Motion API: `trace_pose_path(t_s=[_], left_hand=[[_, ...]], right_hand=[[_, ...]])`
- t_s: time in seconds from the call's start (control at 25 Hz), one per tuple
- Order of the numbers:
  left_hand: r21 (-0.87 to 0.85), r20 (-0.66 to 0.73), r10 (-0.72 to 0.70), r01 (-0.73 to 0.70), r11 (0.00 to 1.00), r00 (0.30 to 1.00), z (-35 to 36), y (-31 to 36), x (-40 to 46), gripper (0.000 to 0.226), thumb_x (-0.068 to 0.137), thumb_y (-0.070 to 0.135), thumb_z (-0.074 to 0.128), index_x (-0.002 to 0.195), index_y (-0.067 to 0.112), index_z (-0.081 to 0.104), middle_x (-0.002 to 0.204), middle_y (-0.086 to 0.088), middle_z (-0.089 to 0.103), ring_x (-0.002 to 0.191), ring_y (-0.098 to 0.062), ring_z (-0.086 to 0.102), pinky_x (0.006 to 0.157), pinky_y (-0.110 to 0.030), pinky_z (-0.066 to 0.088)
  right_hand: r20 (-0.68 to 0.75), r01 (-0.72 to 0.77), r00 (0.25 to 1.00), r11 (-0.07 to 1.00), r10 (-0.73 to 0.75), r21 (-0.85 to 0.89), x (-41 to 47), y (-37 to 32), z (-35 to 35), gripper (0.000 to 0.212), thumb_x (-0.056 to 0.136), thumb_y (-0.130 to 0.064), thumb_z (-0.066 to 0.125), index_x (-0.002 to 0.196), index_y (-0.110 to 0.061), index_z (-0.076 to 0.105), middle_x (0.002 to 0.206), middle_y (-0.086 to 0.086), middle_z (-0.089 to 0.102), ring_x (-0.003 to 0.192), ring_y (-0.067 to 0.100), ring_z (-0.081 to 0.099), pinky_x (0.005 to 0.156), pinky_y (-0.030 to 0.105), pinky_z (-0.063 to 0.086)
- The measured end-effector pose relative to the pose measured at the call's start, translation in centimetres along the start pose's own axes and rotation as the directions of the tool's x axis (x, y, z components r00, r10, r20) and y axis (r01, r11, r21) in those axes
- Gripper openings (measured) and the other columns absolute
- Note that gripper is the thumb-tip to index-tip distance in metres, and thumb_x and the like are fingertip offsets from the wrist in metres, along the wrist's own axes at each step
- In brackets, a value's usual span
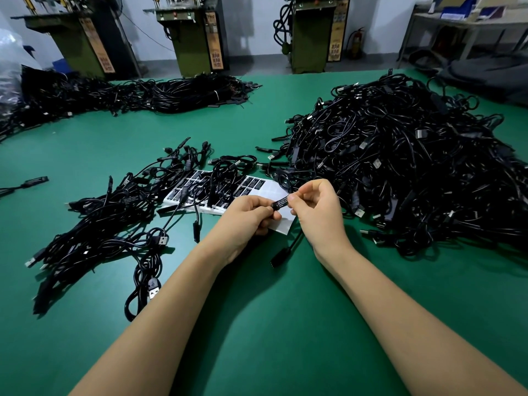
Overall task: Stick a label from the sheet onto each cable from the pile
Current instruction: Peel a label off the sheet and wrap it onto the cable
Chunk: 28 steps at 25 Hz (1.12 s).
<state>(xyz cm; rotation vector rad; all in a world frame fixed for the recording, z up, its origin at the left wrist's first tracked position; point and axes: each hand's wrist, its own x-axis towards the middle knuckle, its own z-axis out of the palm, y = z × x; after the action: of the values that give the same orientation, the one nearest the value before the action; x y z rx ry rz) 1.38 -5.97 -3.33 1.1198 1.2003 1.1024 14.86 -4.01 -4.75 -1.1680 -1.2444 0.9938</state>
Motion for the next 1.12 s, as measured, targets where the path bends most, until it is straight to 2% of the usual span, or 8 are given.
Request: trace_pose_path(t_s=[0.12, 0.44, 0.96, 1.12], left_hand=[[0.009, -0.013, -0.001, 0.001, 1.0, 1.0, 0.08, 0.05, -0.04, 0.024, 0.096, -0.005, 0.041, 0.082, 0.007, 0.057, 0.059, 0.005, 0.064, 0.045, -0.002, 0.041, 0.041, -0.012, 0.032], [0.094, -0.089, 0.004, 0.004, 0.996, 0.996, 0.32, -0.17, 0.2, 0.024, 0.094, -0.001, 0.042, 0.079, 0.01, 0.057, 0.058, 0.006, 0.061, 0.041, 0.0, 0.043, 0.041, -0.012, 0.033], [0.096, -0.135, -0.021, 0.034, 0.995, 0.991, 0.37, -0.21, 0.33, 0.022, 0.093, 0.004, 0.045, 0.076, 0.011, 0.057, 0.065, 0.001, 0.057, 0.042, -0.002, 0.043, 0.042, -0.014, 0.034], [0.207, -0.131, 0.011, 0.016, 0.978, 0.991, 0.28, -0.4, 0.28, 0.017, 0.094, 0.015, 0.054, 0.078, 0.012, 0.059, 0.067, 0.002, 0.054, 0.05, -0.005, 0.045, 0.048, -0.017, 0.039]], right_hand=[[0.007, 0.012, 1.0, 1.0, -0.012, -0.019, -0.08, 0.0, 0.15, 0.021, 0.086, -0.004, 0.064, 0.085, -0.02, 0.05, 0.086, 0.002, 0.062, 0.084, 0.018, 0.06, 0.084, 0.049, 0.053], [0.0, 0.008, 1.0, 1.0, -0.008, -0.029, -0.1, 0.13, 0.41, 0.02, 0.087, -0.004, 0.063, 0.085, -0.018, 0.05, 0.086, 0.003, 0.062, 0.083, 0.019, 0.06, 0.084, 0.047, 0.053], [-0.022, -0.029, 0.999, 1.0, 0.03, 0.009, -0.33, -0.03, 0.71, 0.019, 0.087, -0.003, 0.064, 0.084, -0.017, 0.051, 0.087, 0.005, 0.063, 0.083, 0.021, 0.061, 0.084, 0.044, 0.053], [-0.014, -0.031, 0.999, 0.999, 0.031, 0.013, -0.4, -0.15, 0.79, 0.02, 0.087, -0.003, 0.063, 0.084, -0.018, 0.051, 0.086, 0.004, 0.062, 0.082, 0.02, 0.06, 0.084, 0.043, 0.053]])
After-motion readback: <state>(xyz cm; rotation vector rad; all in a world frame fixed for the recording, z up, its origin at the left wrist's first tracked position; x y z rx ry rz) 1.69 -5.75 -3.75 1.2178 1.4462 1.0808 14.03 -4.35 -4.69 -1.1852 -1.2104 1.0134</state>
